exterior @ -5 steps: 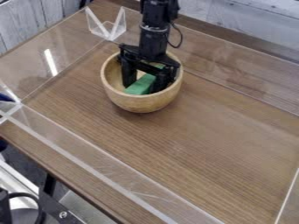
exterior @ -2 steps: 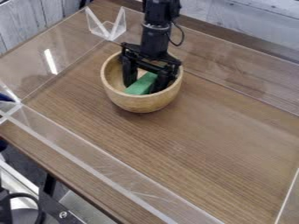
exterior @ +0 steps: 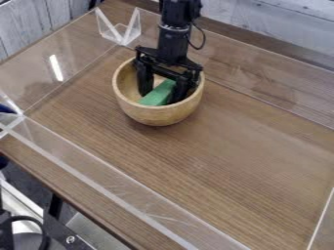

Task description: Remove the green block from inside the brown bowl and put it on the table

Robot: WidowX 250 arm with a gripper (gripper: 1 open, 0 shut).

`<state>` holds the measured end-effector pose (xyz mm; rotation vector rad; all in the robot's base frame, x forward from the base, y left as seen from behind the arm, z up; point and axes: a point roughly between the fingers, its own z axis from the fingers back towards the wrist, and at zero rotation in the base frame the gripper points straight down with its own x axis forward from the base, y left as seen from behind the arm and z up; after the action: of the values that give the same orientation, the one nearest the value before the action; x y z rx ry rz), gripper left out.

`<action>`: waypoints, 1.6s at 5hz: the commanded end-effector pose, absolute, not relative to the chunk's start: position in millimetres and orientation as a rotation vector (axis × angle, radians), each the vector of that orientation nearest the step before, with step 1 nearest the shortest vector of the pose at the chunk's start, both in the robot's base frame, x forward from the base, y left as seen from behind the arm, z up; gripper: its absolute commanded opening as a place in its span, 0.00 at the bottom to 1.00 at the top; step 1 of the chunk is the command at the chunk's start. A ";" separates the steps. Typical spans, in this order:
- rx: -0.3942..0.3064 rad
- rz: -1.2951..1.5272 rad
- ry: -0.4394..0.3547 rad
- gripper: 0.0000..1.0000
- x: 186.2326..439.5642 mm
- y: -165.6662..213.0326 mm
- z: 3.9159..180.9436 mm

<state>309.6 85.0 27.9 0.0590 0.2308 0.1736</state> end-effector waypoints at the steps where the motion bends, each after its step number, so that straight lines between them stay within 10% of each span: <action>1: 0.069 0.197 0.204 1.00 317.6 91.0 28.6; 2: 0.070 0.202 0.211 1.00 318.8 92.5 24.1; 3: 0.068 0.204 0.213 0.00 319.1 92.5 21.1; 8: 0.035 0.205 0.134 0.00 321.5 87.4 66.7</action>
<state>312.5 83.0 36.7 0.0208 0.2286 0.1974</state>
